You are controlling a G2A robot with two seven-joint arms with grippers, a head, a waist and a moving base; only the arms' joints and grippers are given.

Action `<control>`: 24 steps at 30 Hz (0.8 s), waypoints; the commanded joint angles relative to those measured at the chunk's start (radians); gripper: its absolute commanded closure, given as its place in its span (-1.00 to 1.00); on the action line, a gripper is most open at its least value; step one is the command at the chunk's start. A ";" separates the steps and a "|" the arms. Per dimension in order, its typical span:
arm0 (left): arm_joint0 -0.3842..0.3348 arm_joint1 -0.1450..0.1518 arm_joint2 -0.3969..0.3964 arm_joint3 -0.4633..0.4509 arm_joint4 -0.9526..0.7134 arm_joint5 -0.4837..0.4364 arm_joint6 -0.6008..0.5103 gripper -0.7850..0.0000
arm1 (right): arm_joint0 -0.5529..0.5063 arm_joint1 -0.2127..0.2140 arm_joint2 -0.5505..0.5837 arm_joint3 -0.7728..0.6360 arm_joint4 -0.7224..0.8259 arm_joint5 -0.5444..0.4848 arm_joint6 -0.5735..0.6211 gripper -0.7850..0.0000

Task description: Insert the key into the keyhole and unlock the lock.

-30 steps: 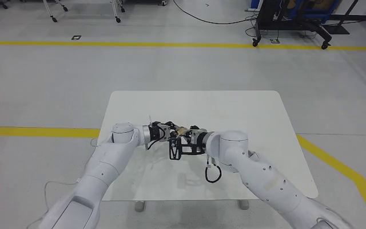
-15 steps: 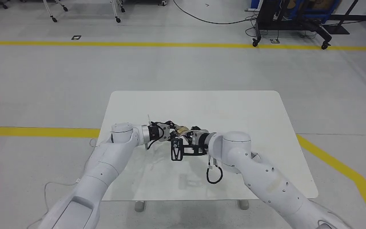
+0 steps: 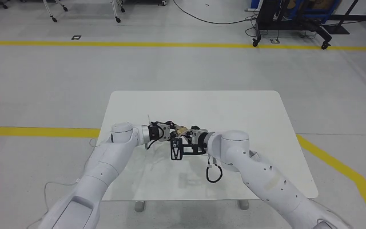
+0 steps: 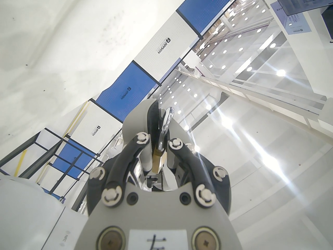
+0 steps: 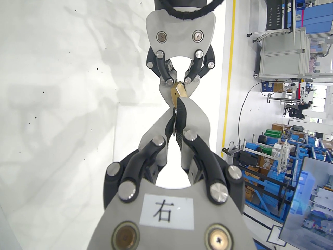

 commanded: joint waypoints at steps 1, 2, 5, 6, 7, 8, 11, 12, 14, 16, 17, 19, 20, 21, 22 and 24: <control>0.000 0.000 0.000 0.000 0.002 -0.001 -0.002 1.00 | 0.002 -0.002 -0.004 0.002 -0.003 0.003 0.006 1.00; 0.000 0.000 0.000 0.001 0.002 -0.001 -0.003 1.00 | 0.003 -0.003 -0.005 0.002 -0.004 0.005 0.009 1.00; 0.000 0.000 -0.001 0.002 0.001 0.000 -0.002 1.00 | 0.005 -0.005 -0.015 -0.004 -0.014 0.003 0.019 1.00; 0.000 0.000 -0.001 0.002 0.002 -0.001 0.000 1.00 | 0.005 -0.006 -0.019 -0.006 -0.018 0.004 0.023 1.00; 0.000 0.000 -0.001 0.001 0.002 -0.001 0.001 1.00 | 0.005 -0.007 -0.022 -0.008 -0.020 0.004 0.027 1.00; 0.000 -0.001 -0.001 0.001 0.003 -0.004 0.003 1.00 | 0.005 -0.008 -0.027 -0.011 -0.022 0.005 0.031 1.00; 0.002 -0.001 0.000 -0.002 0.006 -0.010 0.012 1.00 | 0.006 -0.011 -0.037 -0.014 -0.027 0.007 0.038 1.00; 0.002 -0.001 0.001 -0.004 0.007 -0.010 0.012 1.00 | 0.006 -0.013 -0.041 -0.014 -0.028 0.008 0.041 1.00; 0.003 -0.002 0.001 -0.006 0.009 -0.011 0.015 1.00 | 0.009 -0.015 -0.046 -0.013 -0.029 0.008 0.043 1.00; 0.003 -0.002 0.002 -0.008 0.011 -0.010 0.017 1.00 | 0.012 -0.017 -0.051 -0.012 -0.029 0.008 0.043 1.00; 0.004 -0.002 0.003 -0.008 0.011 -0.010 0.018 1.00 | 0.014 -0.018 -0.052 -0.010 -0.028 0.009 0.042 1.00; 0.005 -0.002 0.002 -0.010 0.010 -0.011 0.017 1.00 | 0.017 -0.020 -0.054 -0.007 -0.028 0.009 0.044 1.00; 0.005 -0.002 0.002 -0.010 0.010 -0.011 0.016 1.00 | 0.018 -0.021 -0.054 -0.005 -0.026 0.010 0.045 1.00; 0.005 -0.003 0.002 -0.010 0.011 -0.012 0.016 1.00 | 0.019 -0.022 -0.053 -0.005 -0.026 0.012 0.047 1.00; 0.005 -0.002 0.002 -0.011 0.012 -0.013 0.015 1.00 | 0.019 -0.022 -0.048 -0.008 -0.022 0.016 0.045 1.00; 0.006 -0.002 0.000 -0.011 0.011 -0.014 0.015 1.00 | 0.014 -0.020 -0.026 -0.021 -0.005 0.021 0.035 1.00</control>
